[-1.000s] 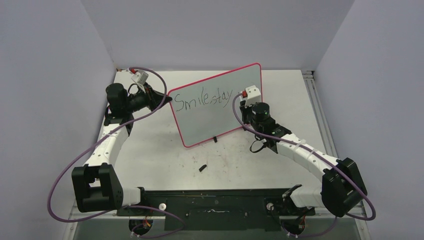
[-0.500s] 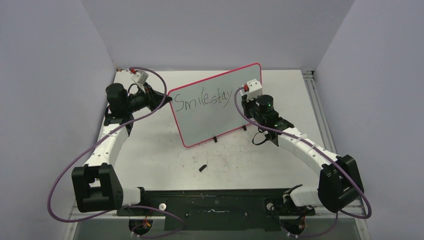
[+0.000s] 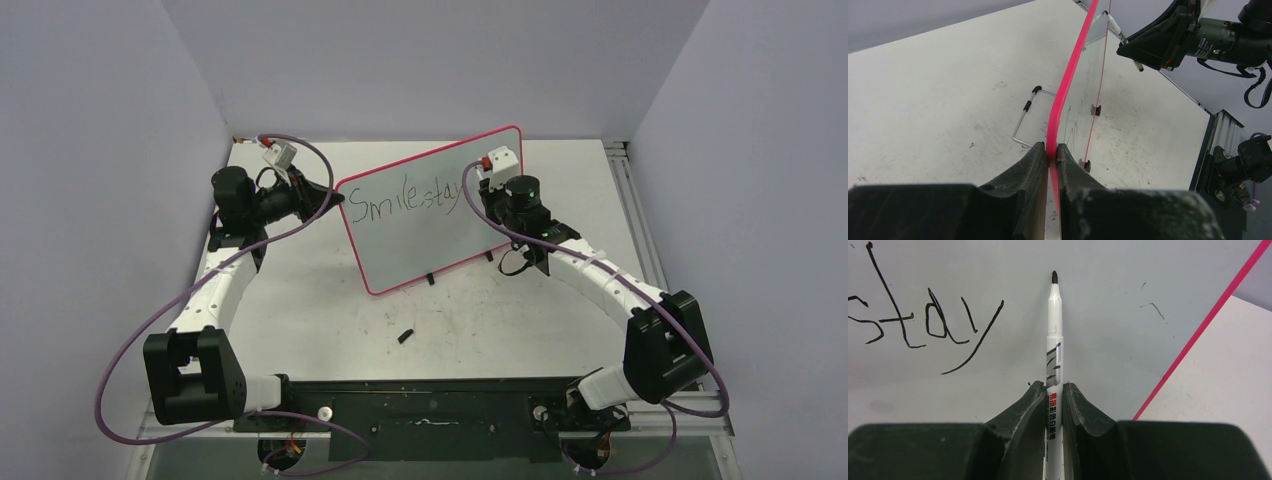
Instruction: Write a sentence on the whiteboard
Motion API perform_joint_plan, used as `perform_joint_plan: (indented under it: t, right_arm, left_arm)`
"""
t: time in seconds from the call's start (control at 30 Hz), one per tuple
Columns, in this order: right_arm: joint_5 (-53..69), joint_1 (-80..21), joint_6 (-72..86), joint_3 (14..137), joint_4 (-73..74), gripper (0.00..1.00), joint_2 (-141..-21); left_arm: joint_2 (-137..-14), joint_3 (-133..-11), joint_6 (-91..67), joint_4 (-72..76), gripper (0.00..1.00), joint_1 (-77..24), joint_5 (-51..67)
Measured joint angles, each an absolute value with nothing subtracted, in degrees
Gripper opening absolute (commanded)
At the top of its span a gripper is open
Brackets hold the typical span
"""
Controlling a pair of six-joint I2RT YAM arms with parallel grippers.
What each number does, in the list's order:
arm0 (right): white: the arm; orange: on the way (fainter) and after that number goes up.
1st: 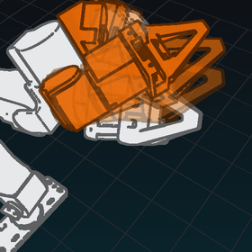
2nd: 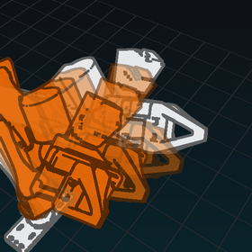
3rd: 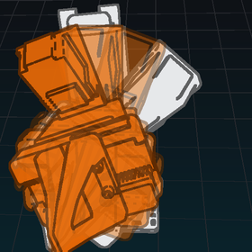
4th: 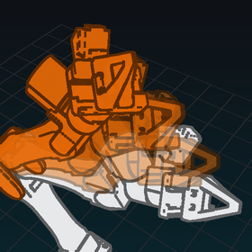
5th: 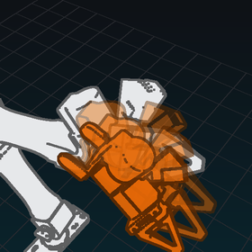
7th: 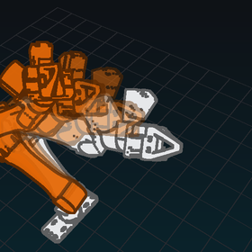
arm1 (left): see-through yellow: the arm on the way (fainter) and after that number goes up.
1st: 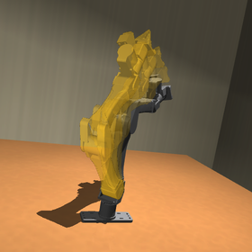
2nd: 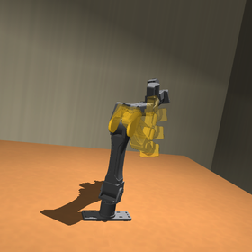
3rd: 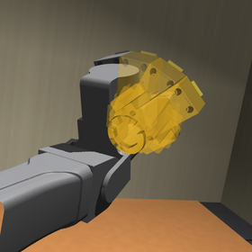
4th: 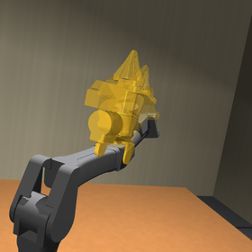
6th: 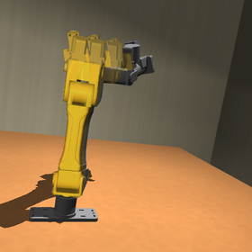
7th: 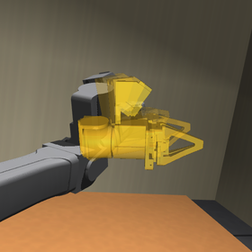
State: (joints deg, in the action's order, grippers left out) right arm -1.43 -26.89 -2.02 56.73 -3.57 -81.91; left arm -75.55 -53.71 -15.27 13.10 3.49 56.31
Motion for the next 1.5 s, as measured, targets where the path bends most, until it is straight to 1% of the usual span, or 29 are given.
perform_joint_plan:
  t: [0.47,0.9,1.2,1.5]
  right_arm:
    - [-1.7,-26.2,-1.8,58.6,-1.6,0.05,-84.9]
    - [-1.5,-26.2,1.1,50.7,0.8,0.05,-84.5]
    - [-3.8,-26.3,1.8,50.7,0.1,0.05,-79.0]
    - [-4.7,-26.3,1.3,53.8,-0.3,0.05,-80.8]
  left_arm:
    - [-75.5,-53.7,-15.3,13.1,0.00,3.5,56.4]
    - [-75.5,-53.7,-15.3,13.1,0.00,3.5,56.4]
    - [-75.5,-53.7,-15.3,13.1,0.00,3.5,56.4]
    - [-75.5,-53.7,-15.3,13.1,0.00,3.5,56.4]
